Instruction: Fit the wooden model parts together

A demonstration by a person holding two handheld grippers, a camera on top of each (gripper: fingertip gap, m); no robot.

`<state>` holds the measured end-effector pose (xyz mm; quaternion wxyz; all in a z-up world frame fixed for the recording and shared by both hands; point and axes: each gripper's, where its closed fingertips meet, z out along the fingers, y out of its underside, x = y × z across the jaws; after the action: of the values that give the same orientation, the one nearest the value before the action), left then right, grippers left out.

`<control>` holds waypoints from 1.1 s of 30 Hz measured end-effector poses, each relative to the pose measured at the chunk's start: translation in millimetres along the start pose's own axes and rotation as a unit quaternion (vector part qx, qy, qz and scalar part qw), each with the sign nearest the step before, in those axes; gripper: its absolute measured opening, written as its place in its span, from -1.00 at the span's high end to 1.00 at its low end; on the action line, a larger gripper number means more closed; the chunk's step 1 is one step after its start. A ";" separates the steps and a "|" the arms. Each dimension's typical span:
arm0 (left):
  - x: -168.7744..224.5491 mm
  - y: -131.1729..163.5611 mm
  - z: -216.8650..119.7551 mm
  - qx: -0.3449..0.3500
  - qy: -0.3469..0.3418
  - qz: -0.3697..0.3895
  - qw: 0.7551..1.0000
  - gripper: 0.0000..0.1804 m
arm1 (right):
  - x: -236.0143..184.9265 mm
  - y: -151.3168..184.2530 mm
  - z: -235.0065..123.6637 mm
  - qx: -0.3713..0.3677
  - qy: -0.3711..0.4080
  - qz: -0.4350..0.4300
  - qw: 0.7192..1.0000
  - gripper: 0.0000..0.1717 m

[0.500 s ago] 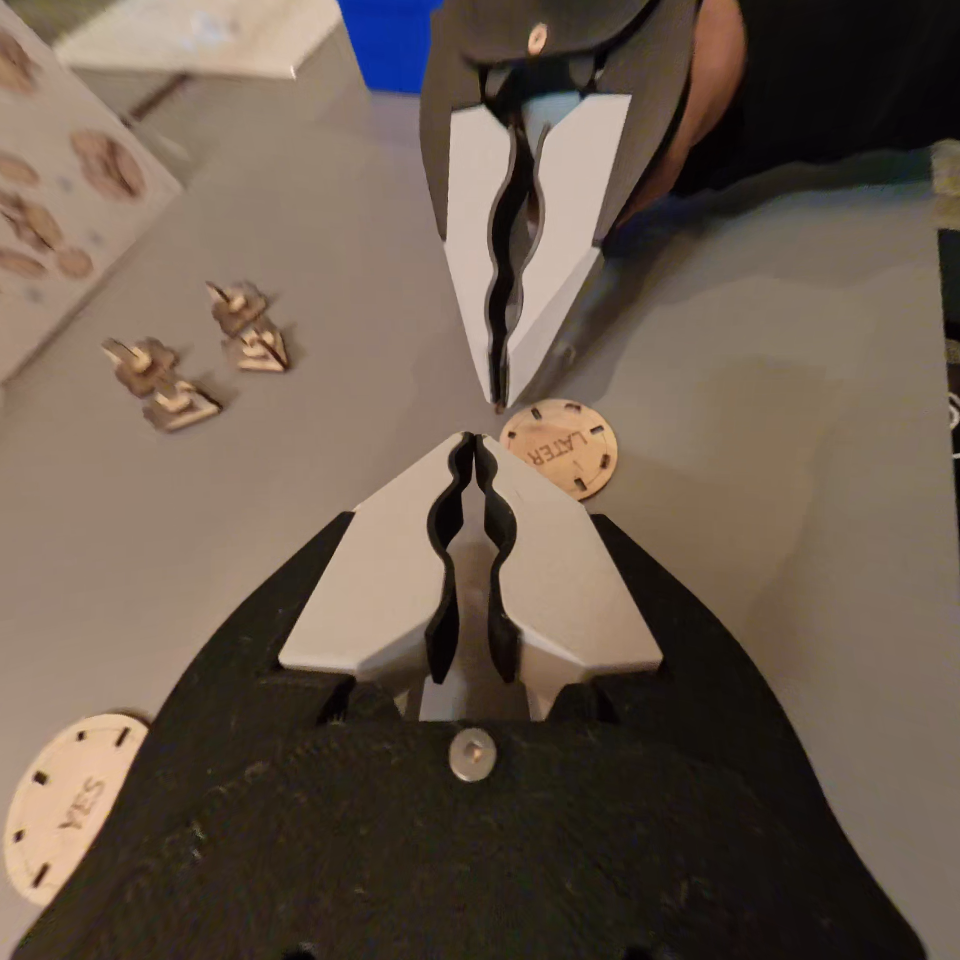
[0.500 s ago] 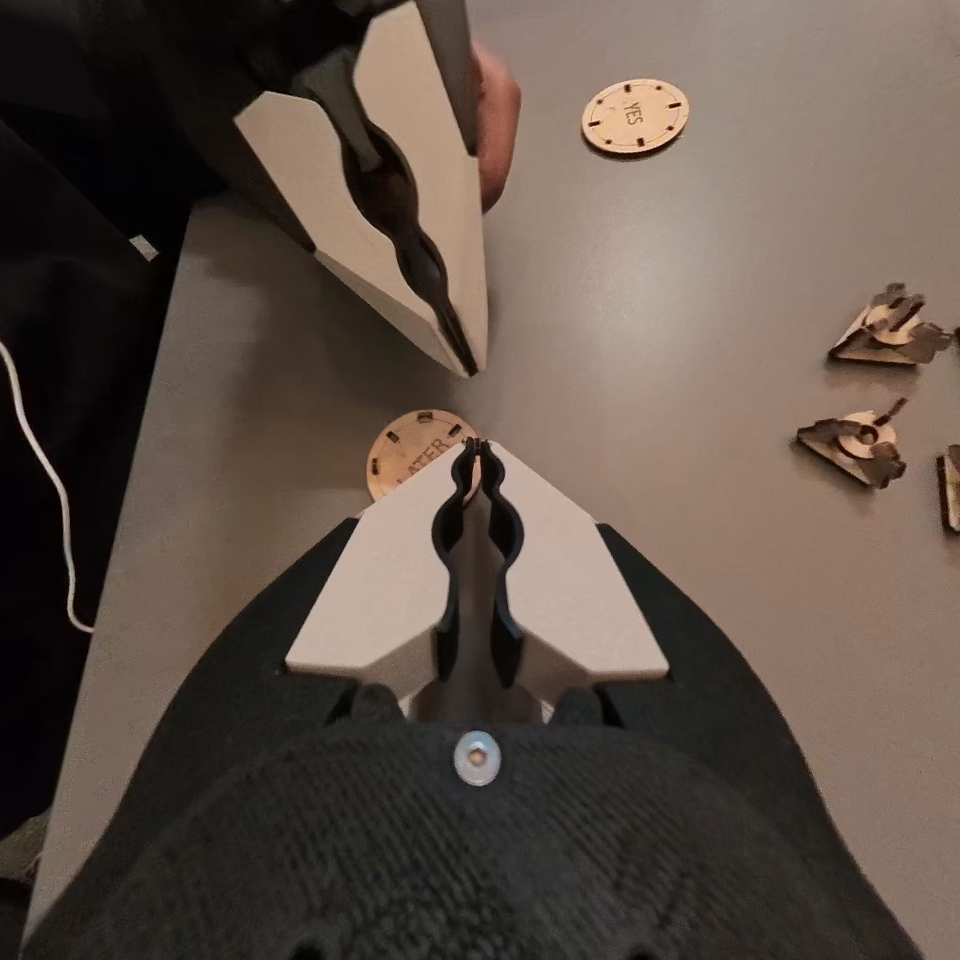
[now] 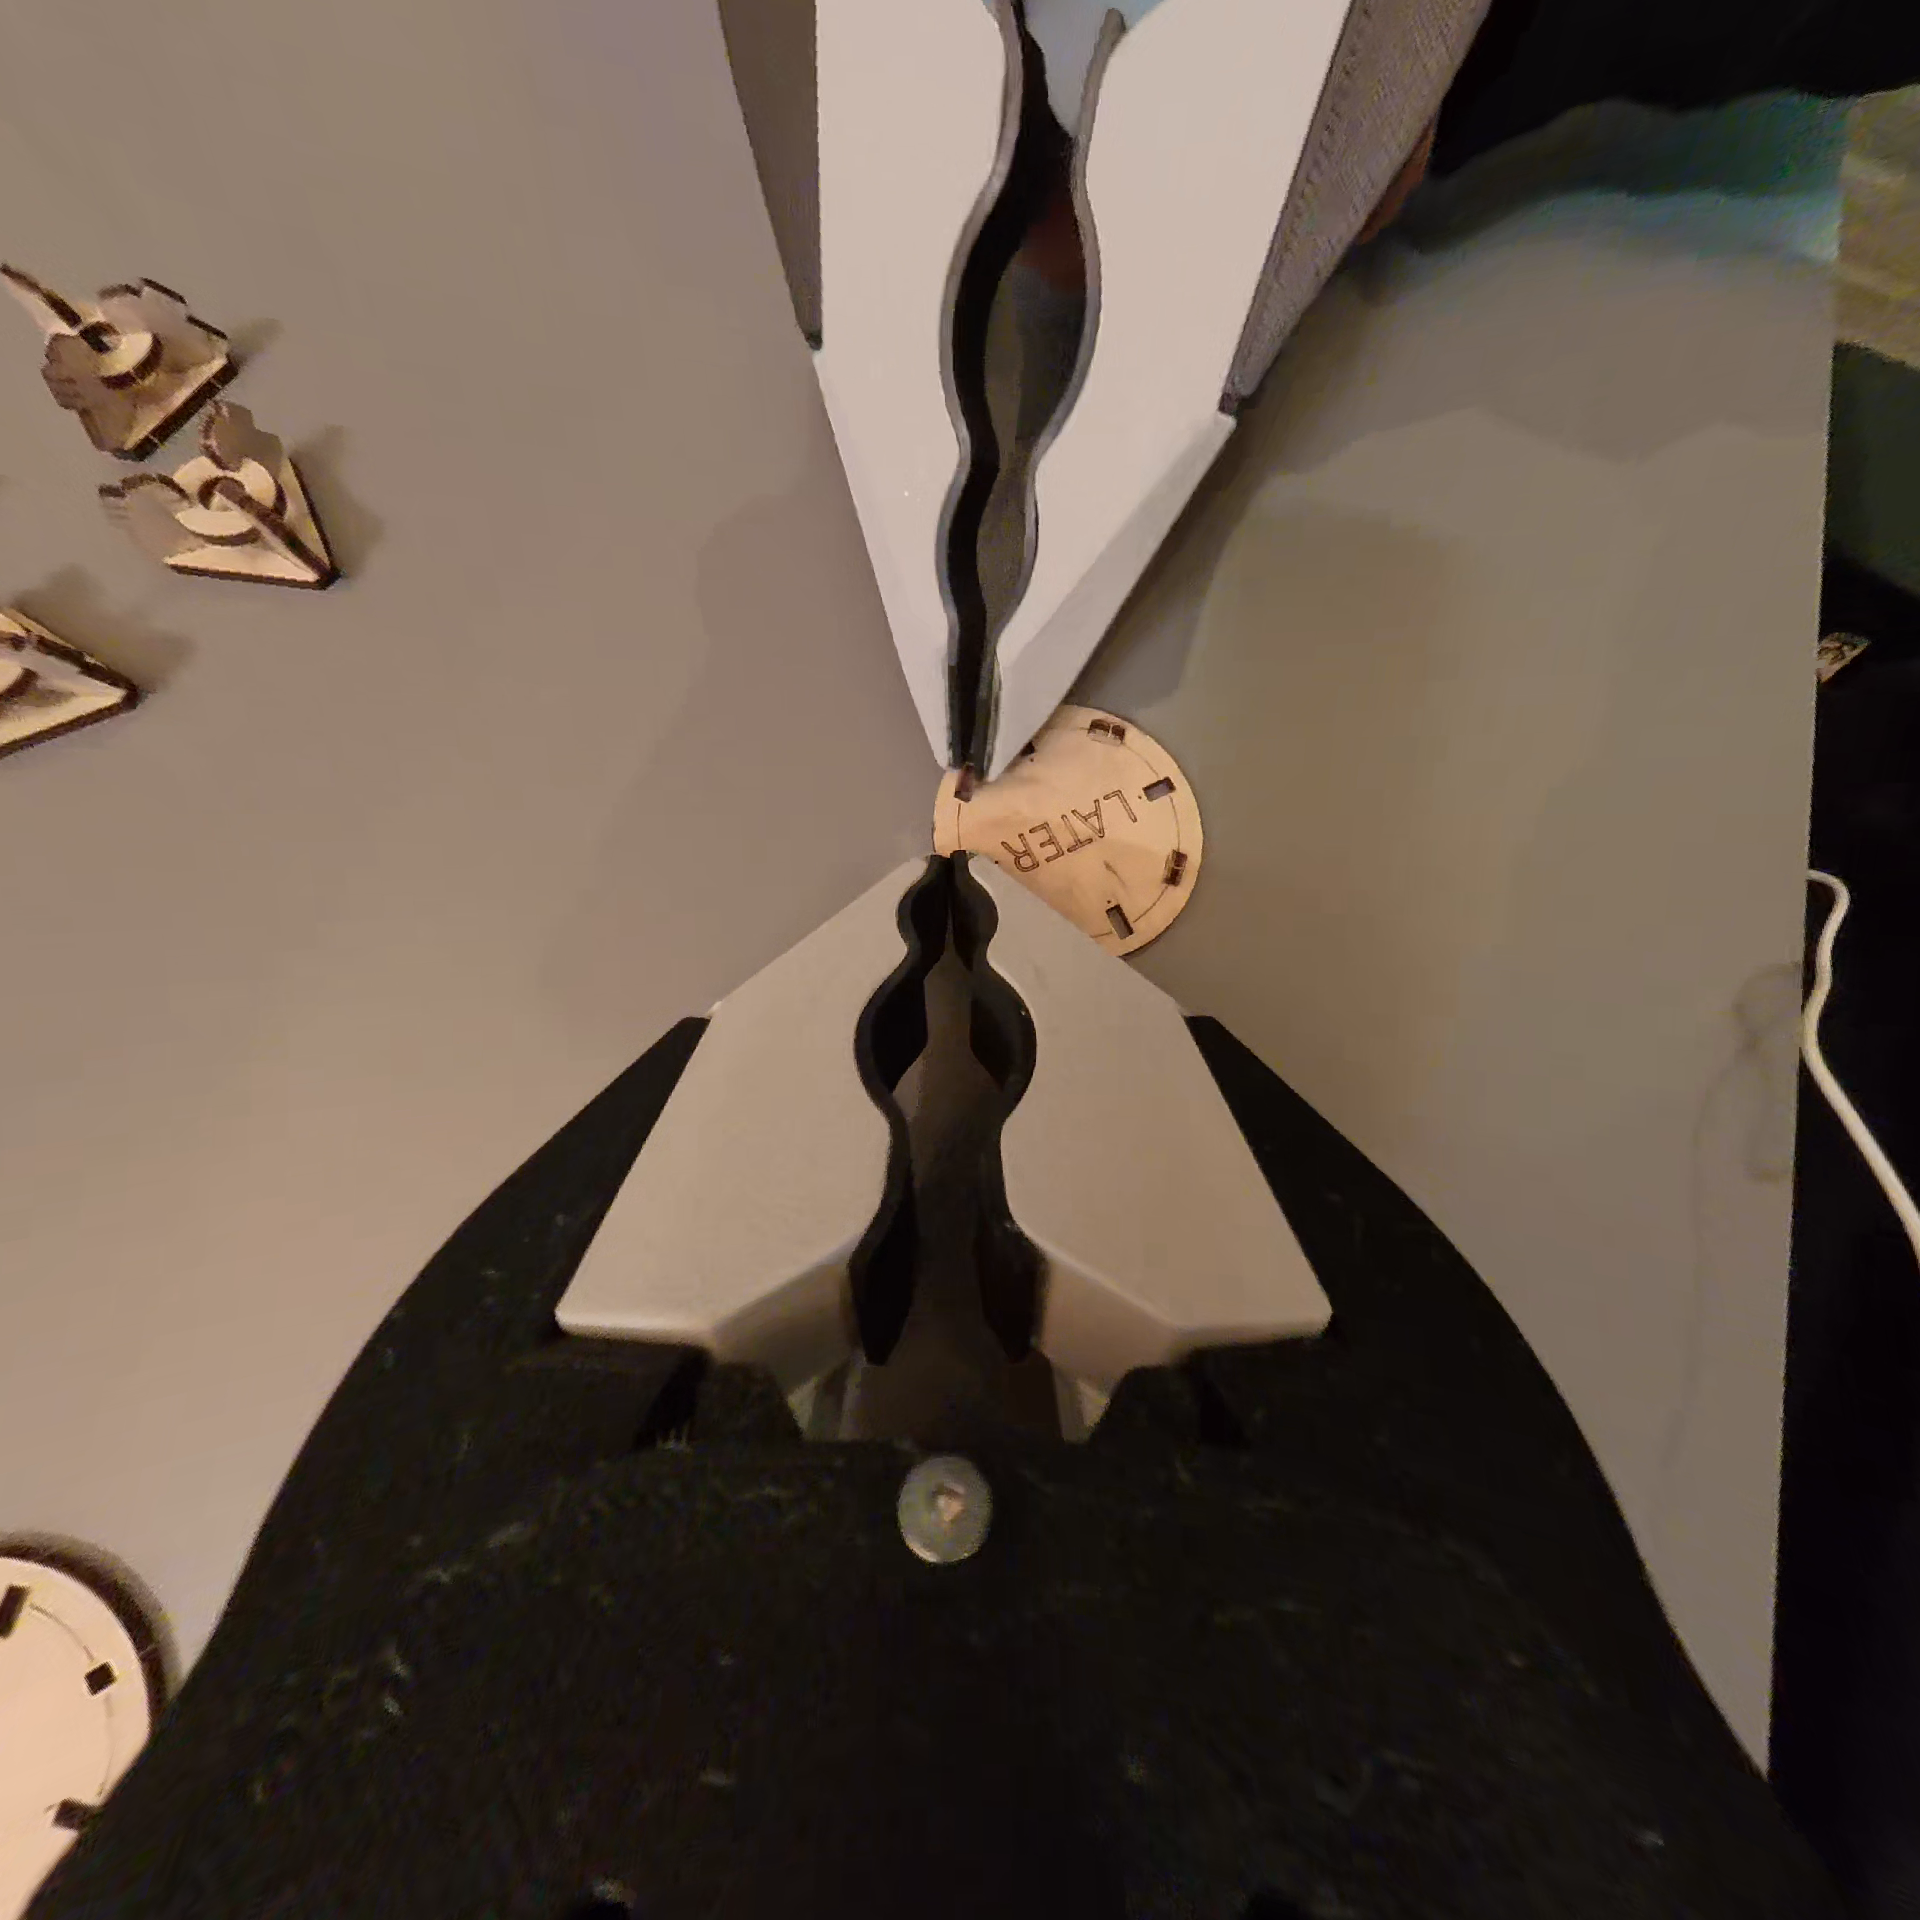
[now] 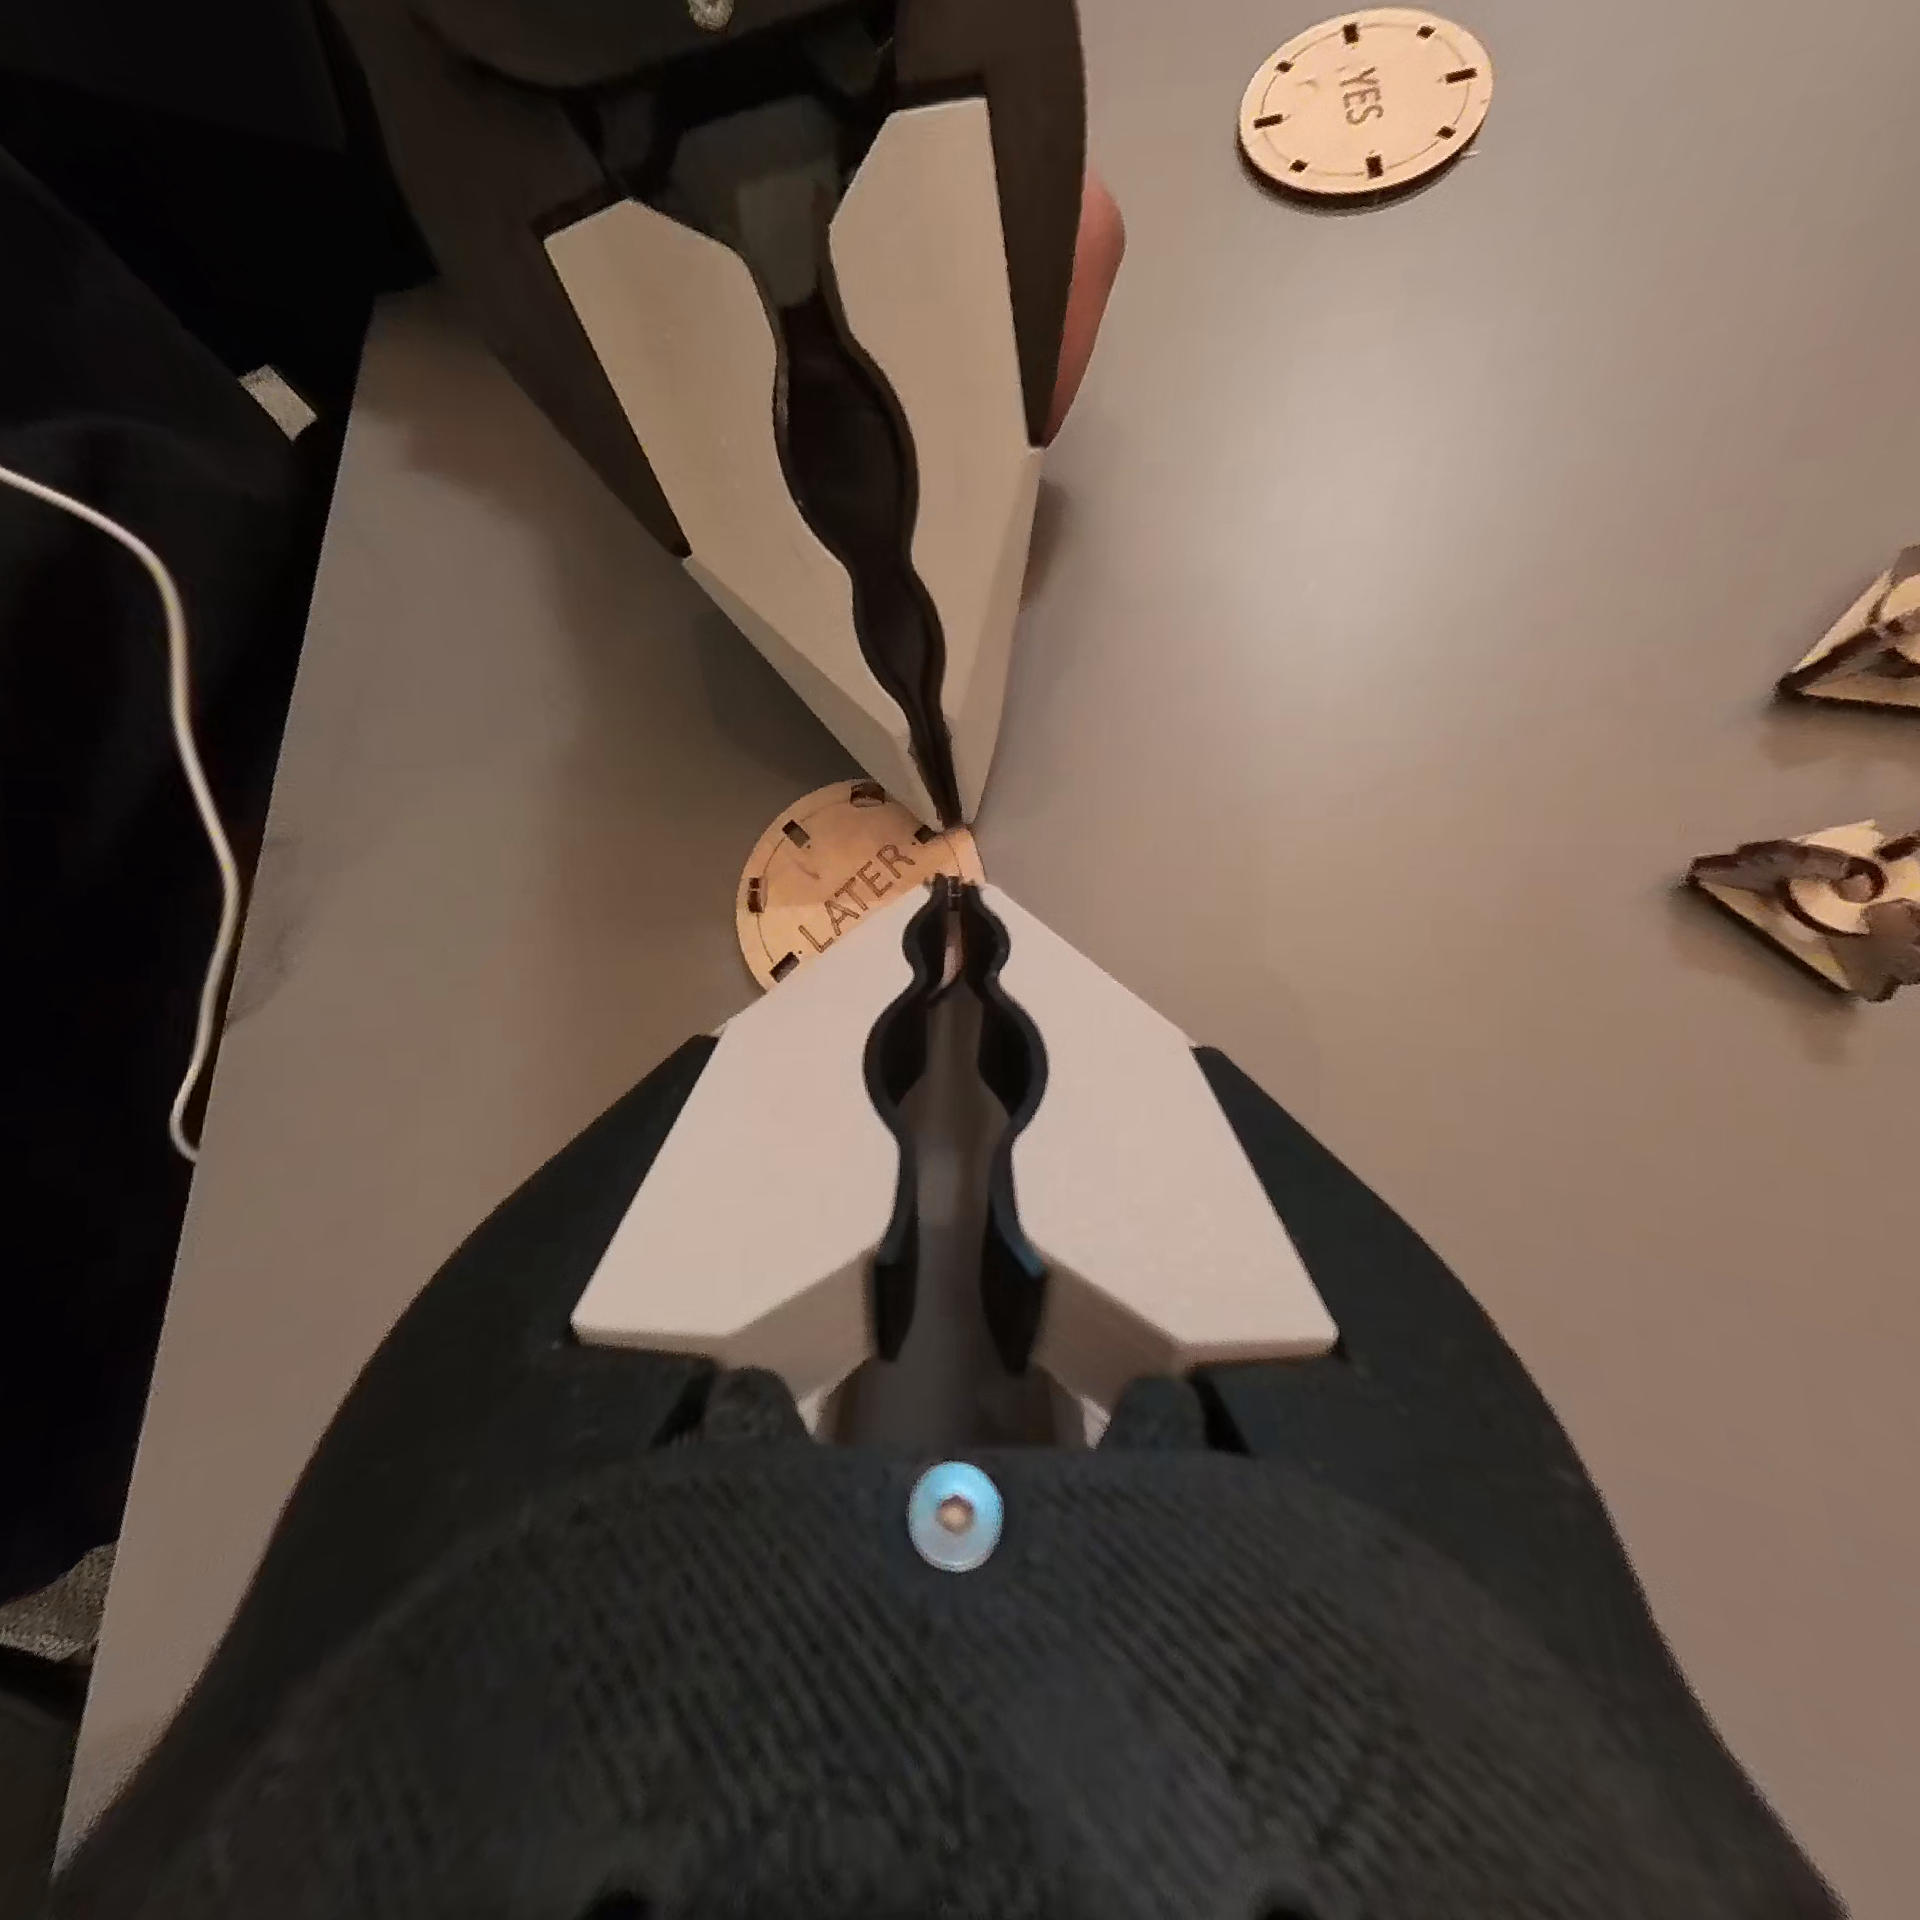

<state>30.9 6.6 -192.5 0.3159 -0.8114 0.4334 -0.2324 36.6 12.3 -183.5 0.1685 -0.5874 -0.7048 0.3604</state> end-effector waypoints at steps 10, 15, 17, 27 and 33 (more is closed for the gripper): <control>-0.2 -0.1 -0.1 0.000 -0.007 0.008 1.000 0.98 | 1.6 3.1 0.5 -0.049 0.019 -0.021 0.998 1.00; -0.3 0.1 -0.1 0.000 -0.007 0.008 1.000 0.98 | 1.5 3.1 1.0 -0.063 0.014 -0.021 0.998 1.00; -0.4 0.1 -0.1 0.000 -0.007 0.007 1.000 0.98 | 1.4 3.0 1.0 -0.069 0.012 -0.021 0.997 1.00; -0.6 0.1 -0.1 0.000 -0.009 0.009 1.000 0.98 | 1.3 2.9 1.3 -0.087 0.007 -0.021 0.996 1.00; -0.6 0.1 0.0 0.000 -0.009 0.009 1.000 0.98 | 1.3 2.6 1.3 -0.087 0.008 -0.023 0.996 1.00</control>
<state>30.5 7.1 -192.7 0.3217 -0.8095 0.4382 -0.2219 37.2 13.2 -186.5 0.1306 -0.5865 -0.7455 0.2885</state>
